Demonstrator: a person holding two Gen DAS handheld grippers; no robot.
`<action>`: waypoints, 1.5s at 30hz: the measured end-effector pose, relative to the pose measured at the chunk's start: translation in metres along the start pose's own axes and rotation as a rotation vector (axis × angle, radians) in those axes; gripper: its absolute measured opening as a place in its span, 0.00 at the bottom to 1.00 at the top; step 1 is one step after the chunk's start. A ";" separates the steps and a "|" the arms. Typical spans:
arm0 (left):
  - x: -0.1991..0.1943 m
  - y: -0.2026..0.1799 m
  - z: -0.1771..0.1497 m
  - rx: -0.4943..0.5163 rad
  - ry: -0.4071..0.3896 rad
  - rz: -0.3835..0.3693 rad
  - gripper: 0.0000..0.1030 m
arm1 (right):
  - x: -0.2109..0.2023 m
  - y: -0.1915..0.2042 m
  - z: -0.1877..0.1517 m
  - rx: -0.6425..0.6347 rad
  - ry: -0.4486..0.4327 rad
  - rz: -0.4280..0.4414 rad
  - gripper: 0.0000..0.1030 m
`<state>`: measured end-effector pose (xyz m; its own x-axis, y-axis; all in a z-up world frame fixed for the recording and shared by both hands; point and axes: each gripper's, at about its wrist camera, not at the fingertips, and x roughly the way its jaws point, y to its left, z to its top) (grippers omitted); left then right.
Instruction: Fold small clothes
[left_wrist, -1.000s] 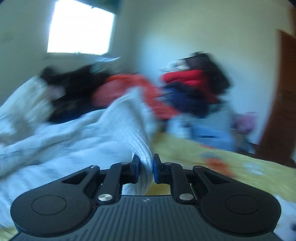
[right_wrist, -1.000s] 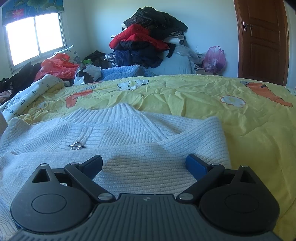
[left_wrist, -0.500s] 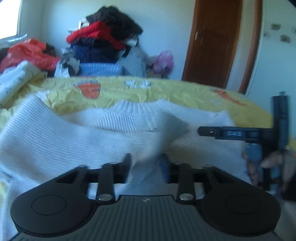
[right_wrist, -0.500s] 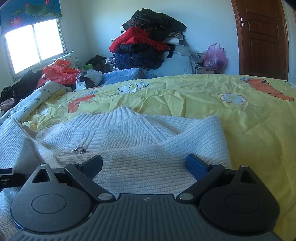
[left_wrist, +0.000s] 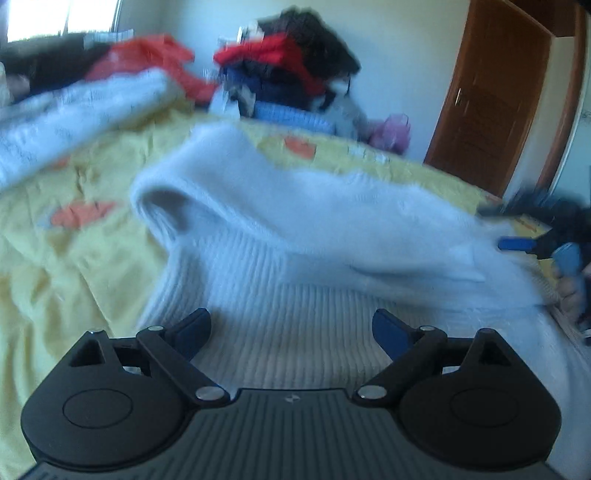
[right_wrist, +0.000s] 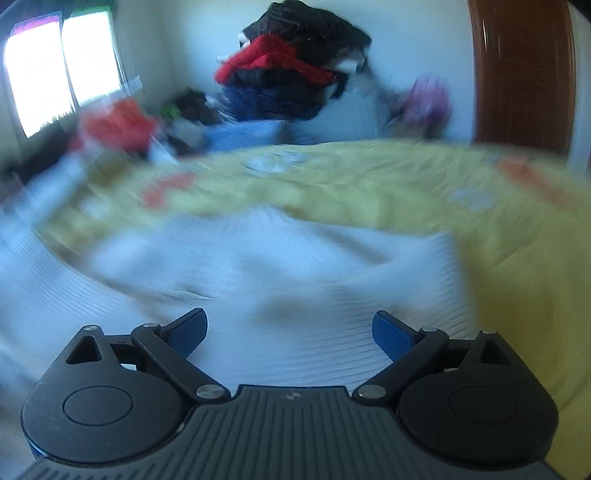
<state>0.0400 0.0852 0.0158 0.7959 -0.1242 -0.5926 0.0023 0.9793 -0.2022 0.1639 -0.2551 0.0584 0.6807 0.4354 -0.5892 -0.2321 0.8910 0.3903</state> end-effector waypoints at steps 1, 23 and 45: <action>0.002 -0.001 0.000 -0.005 -0.006 0.005 0.95 | -0.001 0.002 0.001 0.067 0.032 0.072 0.91; 0.004 0.006 -0.001 -0.047 -0.015 -0.033 1.00 | 0.020 0.019 -0.012 0.166 0.193 0.076 0.60; 0.005 0.005 -0.001 -0.039 -0.012 -0.025 1.00 | -0.041 -0.001 0.046 0.057 0.009 0.057 0.14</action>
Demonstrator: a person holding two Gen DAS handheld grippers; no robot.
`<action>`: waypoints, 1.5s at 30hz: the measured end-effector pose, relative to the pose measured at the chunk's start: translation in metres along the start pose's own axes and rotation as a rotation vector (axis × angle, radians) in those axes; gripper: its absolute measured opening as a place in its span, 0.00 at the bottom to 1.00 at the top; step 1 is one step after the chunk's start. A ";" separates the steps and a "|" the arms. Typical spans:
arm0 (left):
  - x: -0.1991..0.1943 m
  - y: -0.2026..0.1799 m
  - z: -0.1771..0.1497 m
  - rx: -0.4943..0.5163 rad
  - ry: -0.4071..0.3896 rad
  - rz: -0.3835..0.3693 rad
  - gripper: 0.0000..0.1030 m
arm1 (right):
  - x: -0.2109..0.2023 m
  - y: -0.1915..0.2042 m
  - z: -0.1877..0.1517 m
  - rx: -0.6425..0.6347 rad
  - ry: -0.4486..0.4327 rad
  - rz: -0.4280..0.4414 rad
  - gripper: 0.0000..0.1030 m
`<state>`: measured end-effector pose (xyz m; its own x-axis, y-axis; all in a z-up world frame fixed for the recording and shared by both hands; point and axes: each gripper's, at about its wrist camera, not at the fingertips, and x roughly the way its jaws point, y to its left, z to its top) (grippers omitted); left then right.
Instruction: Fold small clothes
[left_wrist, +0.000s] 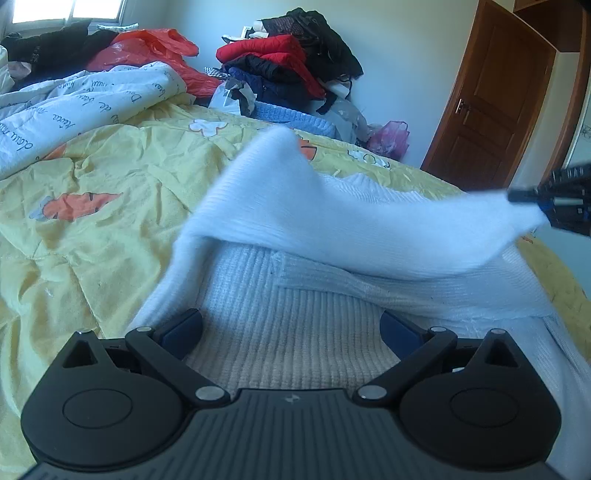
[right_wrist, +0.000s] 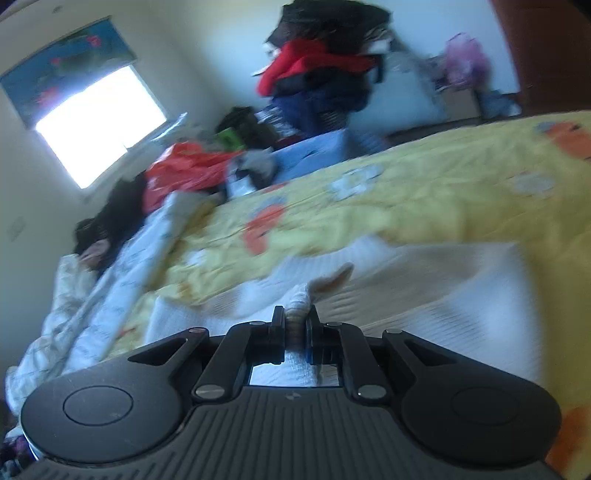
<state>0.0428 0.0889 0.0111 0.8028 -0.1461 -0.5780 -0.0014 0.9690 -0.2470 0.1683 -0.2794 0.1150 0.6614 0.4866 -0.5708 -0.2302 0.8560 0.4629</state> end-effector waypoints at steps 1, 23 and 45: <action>0.000 0.000 0.000 0.001 0.000 0.000 1.00 | 0.000 -0.010 -0.001 0.008 0.007 -0.030 0.14; 0.001 -0.003 0.000 0.013 0.005 0.010 1.00 | 0.021 -0.011 -0.062 -0.227 0.075 -0.303 0.12; 0.002 -0.005 0.001 0.038 0.014 0.028 1.00 | 0.021 -0.013 -0.072 -0.318 0.040 -0.458 0.30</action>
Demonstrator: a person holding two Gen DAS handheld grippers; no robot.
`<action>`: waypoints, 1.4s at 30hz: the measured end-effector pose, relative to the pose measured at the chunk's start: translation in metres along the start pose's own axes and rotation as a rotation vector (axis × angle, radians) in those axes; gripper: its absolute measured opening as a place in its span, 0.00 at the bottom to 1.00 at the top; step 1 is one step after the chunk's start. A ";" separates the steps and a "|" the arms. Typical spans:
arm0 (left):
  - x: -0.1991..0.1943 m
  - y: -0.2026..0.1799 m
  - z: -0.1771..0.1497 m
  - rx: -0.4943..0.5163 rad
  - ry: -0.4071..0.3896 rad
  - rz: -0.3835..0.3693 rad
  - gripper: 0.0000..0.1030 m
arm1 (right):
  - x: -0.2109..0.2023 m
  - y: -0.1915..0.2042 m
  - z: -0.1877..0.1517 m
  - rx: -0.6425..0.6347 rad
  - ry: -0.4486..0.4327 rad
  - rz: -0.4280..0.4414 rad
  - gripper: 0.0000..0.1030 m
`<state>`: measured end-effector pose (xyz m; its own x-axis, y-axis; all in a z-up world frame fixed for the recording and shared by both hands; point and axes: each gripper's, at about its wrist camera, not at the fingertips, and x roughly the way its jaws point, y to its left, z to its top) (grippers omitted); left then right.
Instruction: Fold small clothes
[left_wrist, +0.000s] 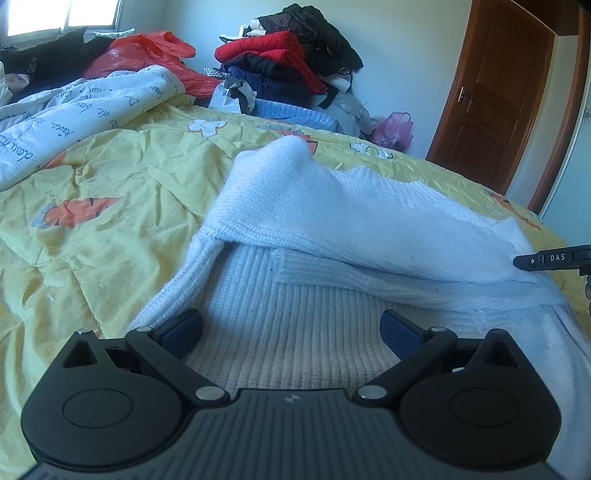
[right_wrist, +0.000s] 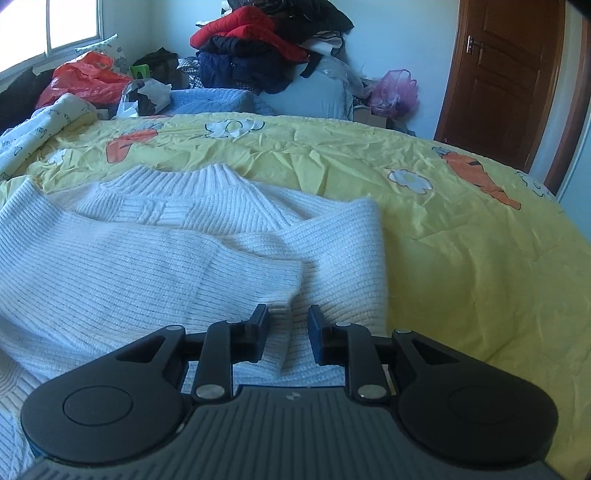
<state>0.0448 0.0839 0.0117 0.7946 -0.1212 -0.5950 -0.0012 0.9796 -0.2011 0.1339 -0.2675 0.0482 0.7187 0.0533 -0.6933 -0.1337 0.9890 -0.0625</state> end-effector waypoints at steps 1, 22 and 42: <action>0.000 0.000 0.000 0.002 0.001 0.002 1.00 | 0.000 0.000 0.000 -0.001 -0.002 -0.001 0.31; 0.000 0.000 0.000 0.003 0.001 0.002 1.00 | -0.001 0.001 -0.003 0.001 0.001 0.002 0.38; -0.001 0.000 0.000 0.003 0.000 0.002 1.00 | -0.016 -0.011 -0.002 0.070 -0.039 0.051 0.62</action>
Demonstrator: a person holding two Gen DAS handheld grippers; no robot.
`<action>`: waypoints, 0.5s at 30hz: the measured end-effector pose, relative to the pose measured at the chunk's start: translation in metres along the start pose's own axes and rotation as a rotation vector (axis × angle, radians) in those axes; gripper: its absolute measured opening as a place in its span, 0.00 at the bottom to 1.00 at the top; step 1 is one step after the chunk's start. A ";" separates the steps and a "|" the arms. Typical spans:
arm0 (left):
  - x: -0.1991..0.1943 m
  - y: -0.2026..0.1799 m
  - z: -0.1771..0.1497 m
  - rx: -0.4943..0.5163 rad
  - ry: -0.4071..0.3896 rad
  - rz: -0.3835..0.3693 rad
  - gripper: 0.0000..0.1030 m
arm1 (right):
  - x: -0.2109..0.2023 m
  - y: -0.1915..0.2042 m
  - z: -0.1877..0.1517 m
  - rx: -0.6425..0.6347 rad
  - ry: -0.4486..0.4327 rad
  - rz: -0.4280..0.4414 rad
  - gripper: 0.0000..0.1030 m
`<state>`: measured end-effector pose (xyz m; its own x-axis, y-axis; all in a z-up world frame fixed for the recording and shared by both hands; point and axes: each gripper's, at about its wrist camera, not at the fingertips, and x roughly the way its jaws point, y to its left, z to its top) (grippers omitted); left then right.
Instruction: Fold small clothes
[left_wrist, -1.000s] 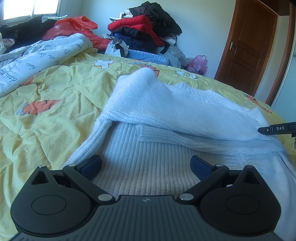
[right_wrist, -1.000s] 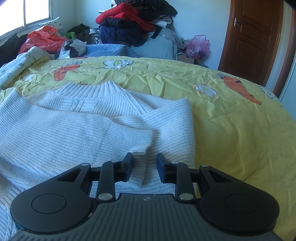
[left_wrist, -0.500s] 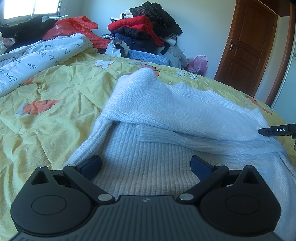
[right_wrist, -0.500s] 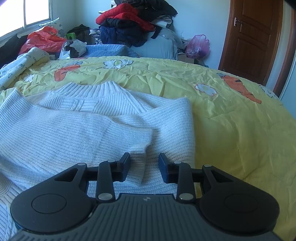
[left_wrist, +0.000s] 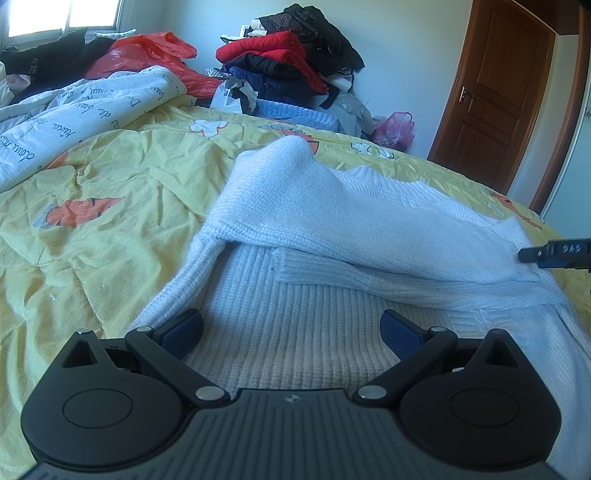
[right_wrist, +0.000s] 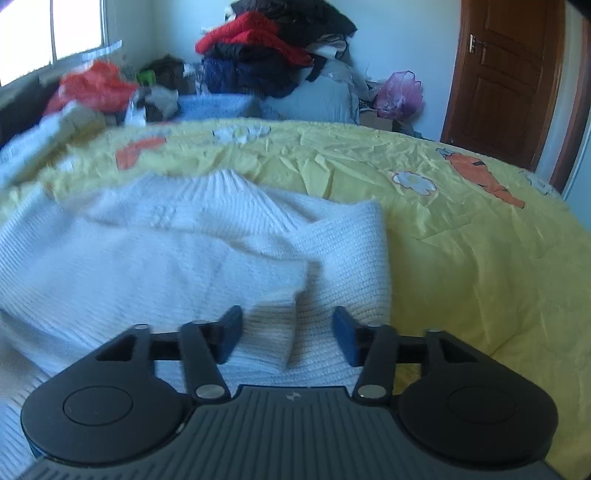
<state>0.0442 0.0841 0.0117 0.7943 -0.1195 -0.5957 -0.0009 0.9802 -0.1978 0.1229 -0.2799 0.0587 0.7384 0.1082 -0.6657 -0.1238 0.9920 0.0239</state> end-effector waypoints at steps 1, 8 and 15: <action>0.000 0.000 0.000 -0.001 0.000 0.000 1.00 | -0.001 -0.004 0.001 0.026 -0.001 0.004 0.62; 0.000 0.001 0.000 0.000 0.000 0.000 1.00 | 0.003 0.001 0.000 -0.027 0.005 -0.031 0.61; 0.000 0.001 0.000 -0.001 0.000 0.000 1.00 | 0.006 0.000 -0.001 -0.048 -0.019 -0.152 0.63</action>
<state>0.0440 0.0848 0.0115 0.7945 -0.1196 -0.5954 -0.0013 0.9801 -0.1986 0.1267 -0.2789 0.0537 0.7633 -0.0417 -0.6447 -0.0405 0.9928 -0.1123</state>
